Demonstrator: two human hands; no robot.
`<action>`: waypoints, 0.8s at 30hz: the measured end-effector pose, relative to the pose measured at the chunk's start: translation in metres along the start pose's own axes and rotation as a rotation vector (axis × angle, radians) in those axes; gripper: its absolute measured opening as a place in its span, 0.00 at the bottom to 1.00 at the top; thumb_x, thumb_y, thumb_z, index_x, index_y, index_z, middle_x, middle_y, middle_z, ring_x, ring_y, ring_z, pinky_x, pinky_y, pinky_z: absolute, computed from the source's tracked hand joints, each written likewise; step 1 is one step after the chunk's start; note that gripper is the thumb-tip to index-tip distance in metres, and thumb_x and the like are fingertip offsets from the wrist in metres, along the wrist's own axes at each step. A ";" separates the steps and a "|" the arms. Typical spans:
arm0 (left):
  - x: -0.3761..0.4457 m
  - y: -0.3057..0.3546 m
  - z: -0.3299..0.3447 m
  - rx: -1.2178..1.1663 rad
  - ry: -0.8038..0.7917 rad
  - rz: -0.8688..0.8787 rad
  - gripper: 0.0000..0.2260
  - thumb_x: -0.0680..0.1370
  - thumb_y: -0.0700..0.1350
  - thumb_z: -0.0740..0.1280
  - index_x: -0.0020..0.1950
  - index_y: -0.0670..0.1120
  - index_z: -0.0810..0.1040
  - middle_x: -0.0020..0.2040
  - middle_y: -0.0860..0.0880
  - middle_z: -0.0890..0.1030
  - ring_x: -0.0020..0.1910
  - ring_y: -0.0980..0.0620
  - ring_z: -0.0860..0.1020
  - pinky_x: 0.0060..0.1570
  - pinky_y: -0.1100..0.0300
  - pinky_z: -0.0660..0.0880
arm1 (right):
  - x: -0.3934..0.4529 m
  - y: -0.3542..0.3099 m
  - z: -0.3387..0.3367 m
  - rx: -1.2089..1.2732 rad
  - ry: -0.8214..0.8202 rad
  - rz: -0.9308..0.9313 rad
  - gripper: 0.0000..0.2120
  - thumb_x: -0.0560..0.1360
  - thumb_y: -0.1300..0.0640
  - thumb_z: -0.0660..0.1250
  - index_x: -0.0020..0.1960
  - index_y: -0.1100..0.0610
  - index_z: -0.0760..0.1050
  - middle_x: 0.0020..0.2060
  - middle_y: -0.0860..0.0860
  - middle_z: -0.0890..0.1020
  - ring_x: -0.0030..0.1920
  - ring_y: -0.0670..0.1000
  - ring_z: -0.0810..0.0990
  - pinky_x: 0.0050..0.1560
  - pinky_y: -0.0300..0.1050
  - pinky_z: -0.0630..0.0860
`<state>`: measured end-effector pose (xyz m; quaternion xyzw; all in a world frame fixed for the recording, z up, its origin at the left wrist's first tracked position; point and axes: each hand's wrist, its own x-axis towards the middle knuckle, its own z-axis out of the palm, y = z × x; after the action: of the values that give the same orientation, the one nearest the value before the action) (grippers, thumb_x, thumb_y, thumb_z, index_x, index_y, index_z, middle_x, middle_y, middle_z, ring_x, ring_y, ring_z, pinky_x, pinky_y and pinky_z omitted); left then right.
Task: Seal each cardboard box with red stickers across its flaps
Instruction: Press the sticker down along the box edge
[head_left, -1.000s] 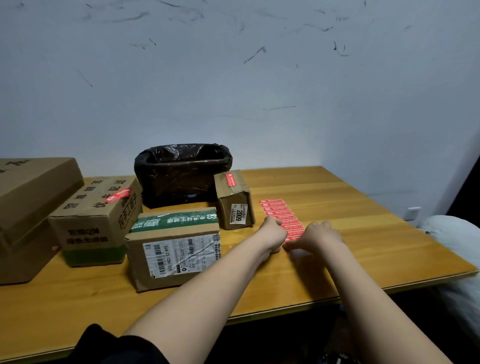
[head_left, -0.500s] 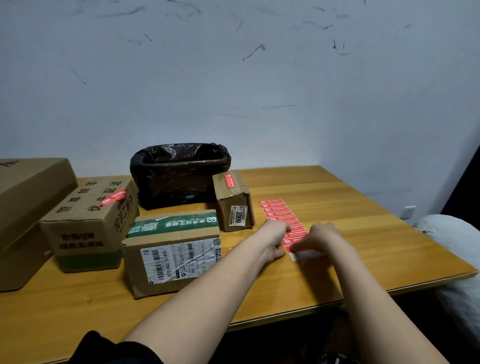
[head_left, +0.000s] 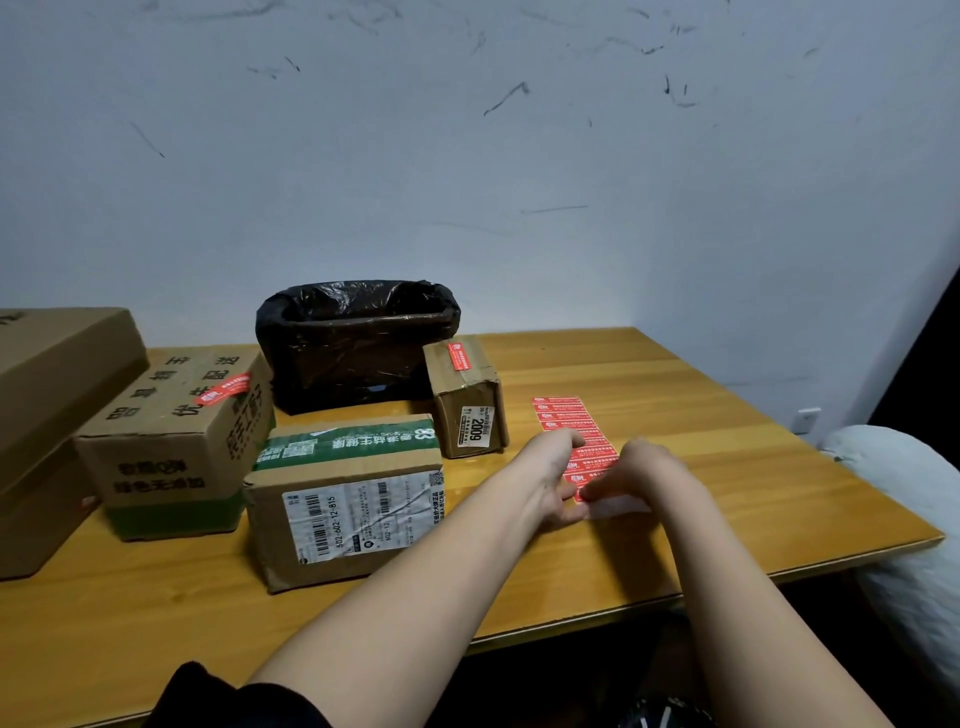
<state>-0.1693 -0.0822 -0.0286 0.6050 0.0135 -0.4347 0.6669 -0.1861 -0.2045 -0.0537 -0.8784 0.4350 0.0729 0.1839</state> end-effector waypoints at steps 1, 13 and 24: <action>0.002 -0.001 -0.002 0.012 0.010 -0.003 0.05 0.79 0.45 0.61 0.43 0.48 0.71 0.39 0.50 0.75 0.47 0.51 0.75 0.51 0.53 0.71 | 0.001 0.002 0.000 0.028 -0.010 -0.018 0.22 0.64 0.45 0.78 0.48 0.56 0.73 0.39 0.51 0.78 0.39 0.50 0.78 0.39 0.40 0.72; 0.026 -0.013 -0.017 0.114 0.093 0.195 0.14 0.79 0.44 0.64 0.63 0.43 0.70 0.42 0.51 0.72 0.43 0.55 0.71 0.53 0.57 0.72 | -0.004 0.027 0.002 1.059 -0.093 -0.146 0.26 0.73 0.64 0.72 0.68 0.57 0.68 0.43 0.56 0.81 0.37 0.51 0.79 0.33 0.43 0.76; 0.037 -0.015 -0.034 -0.038 0.056 0.323 0.10 0.78 0.37 0.66 0.59 0.40 0.77 0.45 0.47 0.80 0.38 0.57 0.78 0.36 0.66 0.78 | -0.012 0.010 0.015 1.272 0.017 -0.248 0.30 0.74 0.67 0.69 0.72 0.58 0.60 0.42 0.54 0.79 0.39 0.50 0.79 0.40 0.43 0.76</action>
<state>-0.1384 -0.0739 -0.0701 0.5985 -0.0573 -0.3045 0.7388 -0.2010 -0.1959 -0.0672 -0.6423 0.2900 -0.2277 0.6719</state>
